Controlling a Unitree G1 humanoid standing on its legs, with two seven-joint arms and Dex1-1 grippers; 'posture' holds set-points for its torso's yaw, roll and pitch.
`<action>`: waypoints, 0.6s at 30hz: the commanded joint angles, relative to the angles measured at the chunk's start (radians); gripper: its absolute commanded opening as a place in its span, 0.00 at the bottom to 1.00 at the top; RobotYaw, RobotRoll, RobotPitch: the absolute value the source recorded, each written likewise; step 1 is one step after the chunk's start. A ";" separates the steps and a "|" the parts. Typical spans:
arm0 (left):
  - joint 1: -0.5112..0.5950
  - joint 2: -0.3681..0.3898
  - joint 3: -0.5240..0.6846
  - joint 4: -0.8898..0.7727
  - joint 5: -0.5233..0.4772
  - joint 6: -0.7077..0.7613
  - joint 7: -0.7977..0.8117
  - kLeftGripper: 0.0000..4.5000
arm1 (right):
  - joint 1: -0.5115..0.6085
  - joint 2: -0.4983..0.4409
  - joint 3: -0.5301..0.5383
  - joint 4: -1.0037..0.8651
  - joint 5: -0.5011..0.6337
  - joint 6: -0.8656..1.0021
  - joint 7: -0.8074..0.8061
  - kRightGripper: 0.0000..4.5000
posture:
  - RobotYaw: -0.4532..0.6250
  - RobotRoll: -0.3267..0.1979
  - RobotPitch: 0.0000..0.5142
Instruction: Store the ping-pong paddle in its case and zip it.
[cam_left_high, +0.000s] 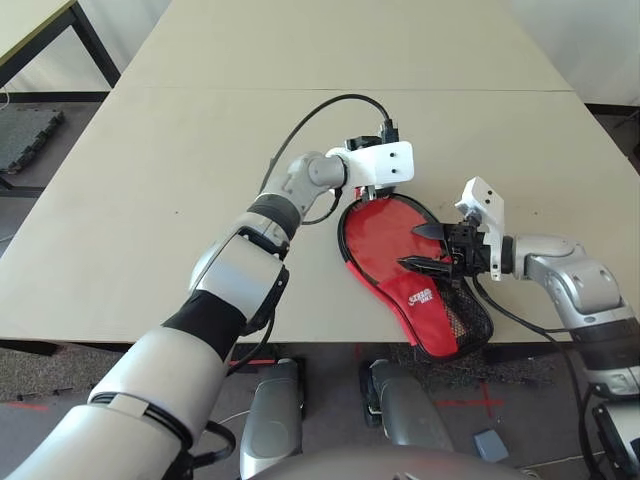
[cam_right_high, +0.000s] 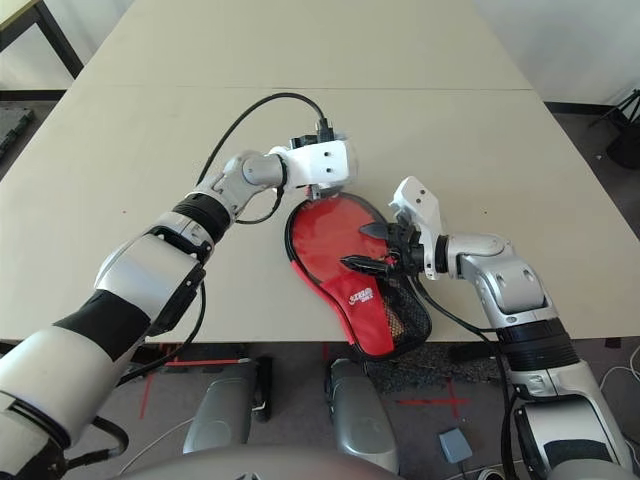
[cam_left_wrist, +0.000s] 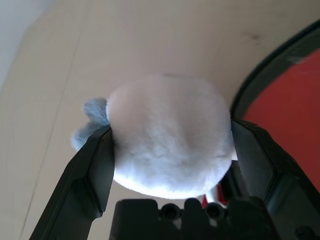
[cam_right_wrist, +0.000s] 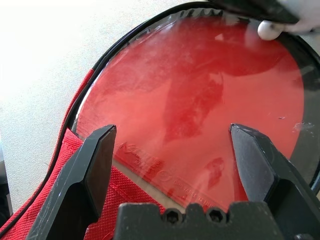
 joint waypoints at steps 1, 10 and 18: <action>0.027 0.013 0.006 -0.027 -0.027 -0.025 -0.089 0.99 | 0.040 0.013 0.082 0.069 -0.035 0.033 0.010 1.00 | 0.47 0.62 0.31; 0.061 0.080 0.017 -0.131 -0.101 -0.028 -0.323 0.99 | 0.031 0.018 0.086 0.081 -0.042 0.023 0.014 1.00 | 0.47 0.62 0.29; 0.086 0.164 0.059 -0.254 -0.182 0.041 -0.464 0.99 | 0.020 0.026 0.090 0.095 -0.046 0.018 0.017 1.00 | 0.48 0.62 0.29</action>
